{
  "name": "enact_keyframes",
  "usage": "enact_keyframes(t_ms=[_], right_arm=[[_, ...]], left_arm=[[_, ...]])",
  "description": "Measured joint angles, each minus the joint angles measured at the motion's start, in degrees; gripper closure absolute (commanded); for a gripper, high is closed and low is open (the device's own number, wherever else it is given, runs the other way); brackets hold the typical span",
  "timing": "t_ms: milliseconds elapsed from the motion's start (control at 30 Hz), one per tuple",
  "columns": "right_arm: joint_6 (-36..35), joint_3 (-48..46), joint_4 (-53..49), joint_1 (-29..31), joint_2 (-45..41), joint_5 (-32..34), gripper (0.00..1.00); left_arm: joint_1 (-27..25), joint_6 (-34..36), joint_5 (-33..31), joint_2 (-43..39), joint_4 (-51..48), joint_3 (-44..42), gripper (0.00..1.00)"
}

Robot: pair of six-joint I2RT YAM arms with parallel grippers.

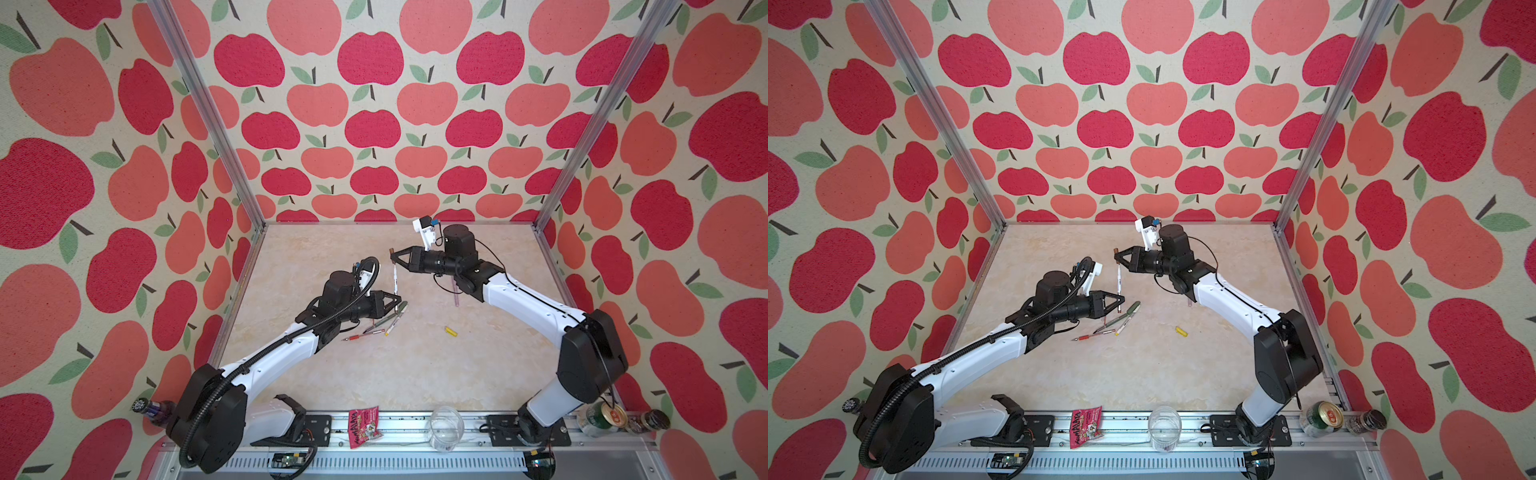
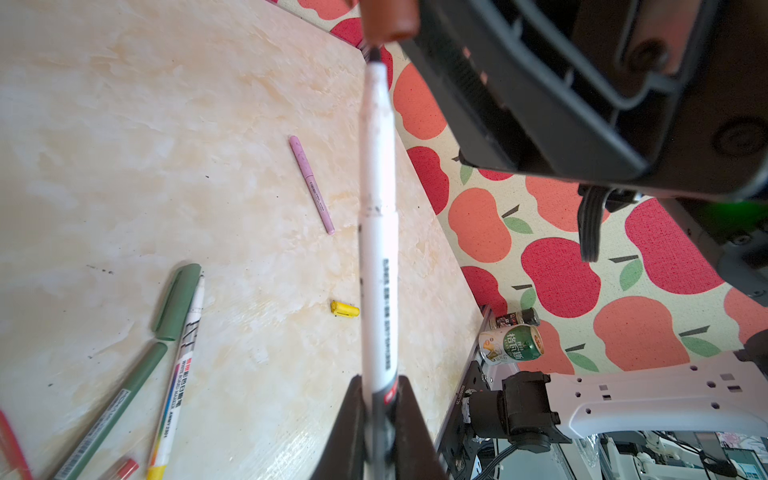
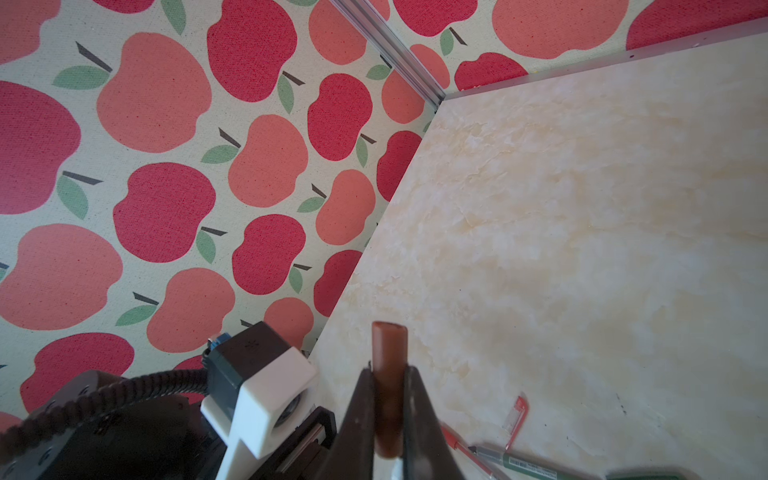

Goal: Insert the pens into the pen caps
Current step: 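Align the brown cap over the white marker tip with the right gripper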

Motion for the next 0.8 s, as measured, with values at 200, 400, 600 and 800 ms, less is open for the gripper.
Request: enact_keyframes(t_ms=[200, 400, 600, 800], right_arm=[[0.0, 0.0, 0.0, 0.0, 0.0, 0.0, 0.92], [0.0, 0.0, 0.0, 0.0, 0.0, 0.0, 0.92], [0.0, 0.0, 0.0, 0.0, 0.0, 0.0, 0.92], [0.0, 0.0, 0.0, 0.0, 0.0, 0.0, 0.92]], left_arm=[[0.0, 0.0, -0.1, -0.2, 0.0, 0.0, 0.93], [0.0, 0.0, -0.1, -0.2, 0.0, -0.1, 0.92], [0.0, 0.0, -0.7, -0.2, 0.2, -0.4, 0.92], [0.0, 0.0, -1.3, -0.2, 0.3, -0.4, 0.92]])
